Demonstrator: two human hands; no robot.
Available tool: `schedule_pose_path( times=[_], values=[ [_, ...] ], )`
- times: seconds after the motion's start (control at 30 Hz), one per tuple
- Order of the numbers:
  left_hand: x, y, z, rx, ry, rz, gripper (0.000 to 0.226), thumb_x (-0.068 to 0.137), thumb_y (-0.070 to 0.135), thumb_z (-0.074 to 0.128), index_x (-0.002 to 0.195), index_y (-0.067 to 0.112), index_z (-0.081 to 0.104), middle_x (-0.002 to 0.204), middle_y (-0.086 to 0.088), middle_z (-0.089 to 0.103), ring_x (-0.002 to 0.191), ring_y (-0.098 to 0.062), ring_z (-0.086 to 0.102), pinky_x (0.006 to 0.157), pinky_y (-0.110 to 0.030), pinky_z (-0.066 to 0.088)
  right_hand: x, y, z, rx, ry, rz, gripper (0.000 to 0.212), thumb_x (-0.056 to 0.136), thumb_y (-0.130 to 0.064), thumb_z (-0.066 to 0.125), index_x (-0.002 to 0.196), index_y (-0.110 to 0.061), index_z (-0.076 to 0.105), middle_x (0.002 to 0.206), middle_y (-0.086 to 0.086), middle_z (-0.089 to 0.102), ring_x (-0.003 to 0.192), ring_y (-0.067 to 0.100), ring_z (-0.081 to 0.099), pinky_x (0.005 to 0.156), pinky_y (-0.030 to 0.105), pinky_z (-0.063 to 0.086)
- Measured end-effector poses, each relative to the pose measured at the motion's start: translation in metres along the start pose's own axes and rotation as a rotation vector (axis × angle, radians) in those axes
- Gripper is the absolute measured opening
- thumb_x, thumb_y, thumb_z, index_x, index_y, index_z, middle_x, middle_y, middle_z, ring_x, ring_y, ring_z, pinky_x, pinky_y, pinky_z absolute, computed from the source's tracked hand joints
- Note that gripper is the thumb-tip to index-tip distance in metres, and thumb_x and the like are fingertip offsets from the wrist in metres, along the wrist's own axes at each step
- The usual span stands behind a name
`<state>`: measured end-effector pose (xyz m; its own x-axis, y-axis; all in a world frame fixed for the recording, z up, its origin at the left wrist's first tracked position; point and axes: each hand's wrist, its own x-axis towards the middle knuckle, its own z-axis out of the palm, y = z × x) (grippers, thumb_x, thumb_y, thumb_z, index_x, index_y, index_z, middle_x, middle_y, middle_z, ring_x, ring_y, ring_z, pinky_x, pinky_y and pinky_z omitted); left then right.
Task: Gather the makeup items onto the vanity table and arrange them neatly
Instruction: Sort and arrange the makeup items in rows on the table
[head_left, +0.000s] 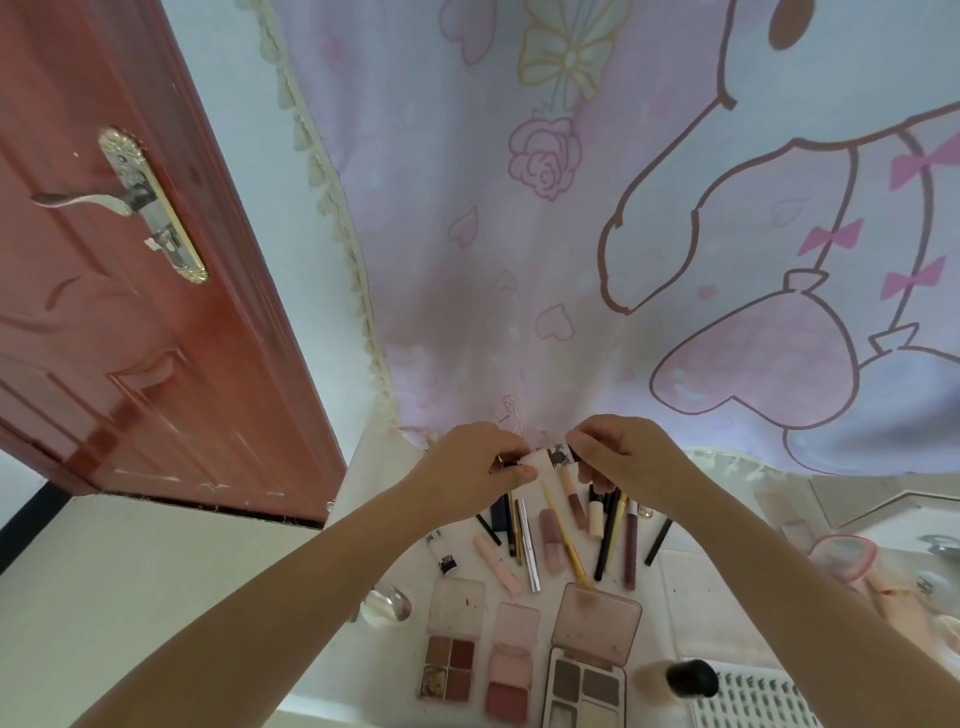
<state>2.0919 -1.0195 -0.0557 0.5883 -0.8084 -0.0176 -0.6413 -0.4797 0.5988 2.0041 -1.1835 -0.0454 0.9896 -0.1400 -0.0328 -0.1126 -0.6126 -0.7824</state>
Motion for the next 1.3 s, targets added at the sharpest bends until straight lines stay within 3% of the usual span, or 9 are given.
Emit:
schedule_pose_path(
  times=[0.27,0.33,0.43,0.63,0.73,0.8,1.03,1.17,1.3],
  values=[
    [-0.006,0.007,0.008,-0.022,-0.012,-0.015,0.027,0.089,0.030,0.051,0.103,0.012,0.065,0.092,-0.010,0.064,0.085,-0.020,0.057,0.073,-0.024,0.041,-0.014,0.005,-0.004,0.061,-0.049,-0.036,0.031,0.083,-0.009,0.060,0.087,-0.040,0.052,0.086,-0.019,0.060,0.077,-0.007,0.060,0.069,0.006,0.048],
    [-0.005,0.009,0.008,-0.022,0.001,-0.004,0.026,0.089,0.030,0.051,0.102,0.012,0.066,0.091,-0.011,0.064,0.083,-0.019,0.056,0.069,-0.021,0.040,-0.013,0.003,-0.006,0.051,-0.040,0.015,0.015,0.087,-0.021,0.055,0.084,-0.036,0.052,0.079,-0.016,0.061,0.064,-0.006,0.060,0.063,0.008,0.049],
    [-0.002,0.012,0.005,0.020,-0.013,0.027,0.026,0.090,0.030,0.050,0.100,0.012,0.065,0.084,-0.007,0.061,0.077,-0.015,0.051,0.066,-0.020,0.036,-0.010,0.003,-0.011,-0.009,-0.038,0.038,0.025,0.092,-0.021,0.047,0.068,-0.028,0.052,0.062,-0.008,0.060,0.043,-0.005,0.052,0.052,0.009,0.046],
    [0.004,0.011,-0.002,0.048,0.006,0.036,0.029,0.091,0.029,0.049,0.104,0.007,0.063,0.094,-0.012,0.062,0.081,-0.011,0.046,0.075,-0.023,0.036,-0.007,0.004,-0.018,0.037,-0.064,-0.052,0.036,0.082,-0.004,0.059,0.086,-0.039,0.049,0.088,-0.019,0.059,0.078,-0.009,0.059,0.067,0.003,0.045],
    [0.007,0.011,-0.001,0.052,0.000,0.052,0.028,0.091,0.029,0.049,0.103,0.009,0.064,0.092,-0.011,0.062,0.078,-0.011,0.044,0.072,-0.024,0.035,-0.002,0.003,-0.016,0.088,-0.048,0.033,0.012,0.089,-0.023,0.053,0.086,-0.035,0.050,0.078,-0.015,0.061,0.057,-0.005,0.059,0.054,0.005,0.046],
    [0.008,0.010,-0.001,0.063,-0.013,0.051,0.027,0.091,0.029,0.049,0.101,0.009,0.064,0.090,-0.010,0.061,0.078,-0.011,0.044,0.073,-0.026,0.037,0.000,0.005,-0.016,0.067,-0.053,0.082,0.020,0.091,-0.026,0.047,0.073,-0.026,0.054,0.063,-0.008,0.061,0.042,-0.004,0.054,0.047,0.008,0.045],
    [0.007,-0.001,0.007,0.069,-0.052,0.011,0.029,0.091,0.030,0.049,0.102,0.006,0.062,0.094,-0.008,0.060,0.083,-0.012,0.048,0.078,-0.024,0.037,-0.003,0.017,-0.005,0.085,-0.046,-0.021,0.038,0.081,-0.003,0.060,0.090,-0.038,0.047,0.087,-0.015,0.059,0.072,-0.008,0.060,0.066,0.008,0.050],
    [0.013,-0.005,0.011,0.068,-0.062,0.026,0.028,0.091,0.029,0.049,0.101,0.006,0.062,0.091,-0.006,0.058,0.081,-0.009,0.043,0.074,-0.021,0.032,0.003,0.020,0.000,0.089,-0.088,0.093,0.011,0.090,-0.020,0.050,0.087,-0.031,0.050,0.076,-0.010,0.060,0.053,-0.003,0.059,0.052,0.009,0.048],
    [0.019,-0.008,0.014,0.064,-0.100,0.019,0.028,0.091,0.028,0.050,0.098,0.003,0.060,0.085,-0.002,0.052,0.080,-0.011,0.043,0.070,-0.023,0.030,0.006,0.025,0.000,0.054,-0.104,0.072,0.023,0.091,-0.015,0.049,0.080,-0.035,0.052,0.065,-0.007,0.059,0.046,-0.004,0.055,0.050,0.008,0.044]
  ],
)
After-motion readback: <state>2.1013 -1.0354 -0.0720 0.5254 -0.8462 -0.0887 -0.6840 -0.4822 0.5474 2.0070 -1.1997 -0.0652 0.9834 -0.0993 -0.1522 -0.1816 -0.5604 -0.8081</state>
